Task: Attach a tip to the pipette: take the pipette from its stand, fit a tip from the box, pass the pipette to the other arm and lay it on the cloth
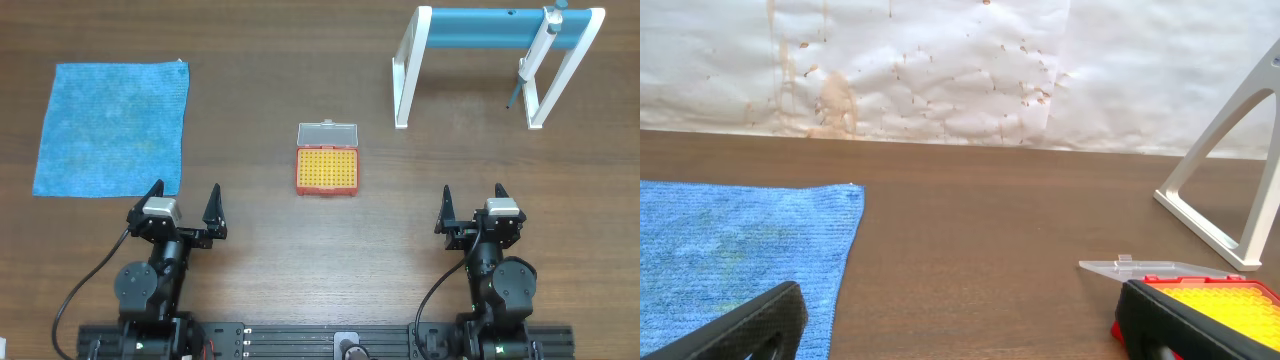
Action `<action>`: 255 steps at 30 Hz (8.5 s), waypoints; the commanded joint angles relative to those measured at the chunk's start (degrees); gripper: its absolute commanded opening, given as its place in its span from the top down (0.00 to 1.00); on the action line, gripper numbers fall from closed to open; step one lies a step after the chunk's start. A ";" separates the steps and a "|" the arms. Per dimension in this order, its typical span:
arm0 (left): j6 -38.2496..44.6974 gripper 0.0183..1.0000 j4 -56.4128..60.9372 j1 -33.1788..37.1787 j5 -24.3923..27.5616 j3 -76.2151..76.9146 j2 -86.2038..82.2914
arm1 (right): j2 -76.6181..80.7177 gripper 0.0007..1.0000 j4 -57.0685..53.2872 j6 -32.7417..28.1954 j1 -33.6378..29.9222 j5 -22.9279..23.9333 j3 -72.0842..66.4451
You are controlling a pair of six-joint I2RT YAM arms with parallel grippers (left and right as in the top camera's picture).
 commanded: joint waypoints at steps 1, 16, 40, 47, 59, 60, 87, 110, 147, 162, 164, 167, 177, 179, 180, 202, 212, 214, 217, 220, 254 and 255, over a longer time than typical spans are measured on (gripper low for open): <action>-0.28 0.00 -0.94 -0.24 -4.94 -0.04 -0.42 | -0.68 0.13 -0.11 0.63 -0.24 -0.07 -0.31; -0.31 0.00 -0.94 -0.24 -4.94 -0.04 -0.42 | -0.68 0.13 -0.11 0.63 -0.24 -0.07 -0.31; -0.31 0.00 -0.94 -0.24 -4.94 -0.04 -0.42 | -0.68 0.13 -0.11 0.63 -0.24 -0.07 -0.31; -0.31 0.00 -0.94 -0.24 -4.94 -0.04 -0.42 | -0.68 0.13 -0.11 0.63 -0.24 -0.07 -0.31; -0.28 0.00 -0.94 -0.24 -4.92 -0.04 -0.42 | -0.68 0.13 -0.11 0.63 -0.24 -0.07 -0.31; -0.31 0.00 -0.94 -0.24 -4.94 -0.04 -0.42 | -0.68 0.13 -0.11 0.63 -0.24 -0.07 -0.31; -0.28 0.00 -0.94 -0.24 -4.94 -0.04 -0.42 | 10.88 0.13 5.29 0.63 -0.50 7.87 5.51; -0.28 0.00 -0.94 -0.24 -4.92 -0.04 -0.42 | 64.87 0.13 7.50 -13.16 -29.64 -31.45 42.25; -0.31 0.00 -0.94 -0.24 -4.94 -0.04 -0.42 | 95.56 0.31 37.46 -4.00 -25.16 -29.27 49.92; -0.28 0.00 -0.94 -0.24 -4.94 -0.04 -0.42 | 95.56 0.73 37.42 -3.34 -25.16 -29.31 49.92; -0.28 0.00 -0.94 -0.24 -4.94 -0.04 -0.42 | 95.56 0.76 37.42 -3.34 -25.16 -29.31 49.92; -0.31 0.00 -0.94 -0.24 -4.94 -0.04 -0.42 | 95.56 0.91 37.42 -3.34 -25.16 -29.33 49.92; -0.28 0.00 -0.94 -0.24 -4.94 -0.04 -0.42 | 93.48 0.92 37.40 -3.34 -25.18 -29.70 49.94; -0.28 0.00 -0.94 -0.24 -4.92 -0.04 -0.42 | 91.84 0.92 37.40 -3.34 -25.20 -29.68 49.92; -0.28 0.00 -0.94 -0.24 -4.92 -0.04 -0.42 | 90.77 0.92 37.40 -3.34 -25.20 -29.68 49.92; -0.31 0.00 -0.94 -0.24 -4.92 -0.04 -0.42 | 82.62 0.93 61.51 10.78 11.32 -58.03 40.65; -0.31 0.00 -0.94 -0.24 -4.92 -0.04 -0.42 | 99.80 0.93 70.93 10.49 18.32 -58.03 40.09; -0.28 0.00 -0.94 -0.24 -4.94 -0.04 -0.42 | 100.45 0.92 70.84 8.20 18.29 -58.03 40.09; -0.28 0.00 -0.94 -0.24 -4.94 -0.04 -0.42 | 100.50 0.92 69.92 4.07 17.94 -58.01 40.09; -0.28 0.00 -0.94 -0.24 -4.94 -0.04 -0.42 | 100.50 0.92 63.58 -0.24 17.20 -58.01 40.09; -0.28 0.00 -0.94 -0.24 -4.94 -0.04 -0.42 | 102.16 0.93 60.43 -4.42 16.22 -56.50 39.06; -0.28 0.00 -0.94 -0.24 -4.92 -0.04 -0.42 | 102.16 0.92 60.43 -5.01 16.22 -56.48 39.06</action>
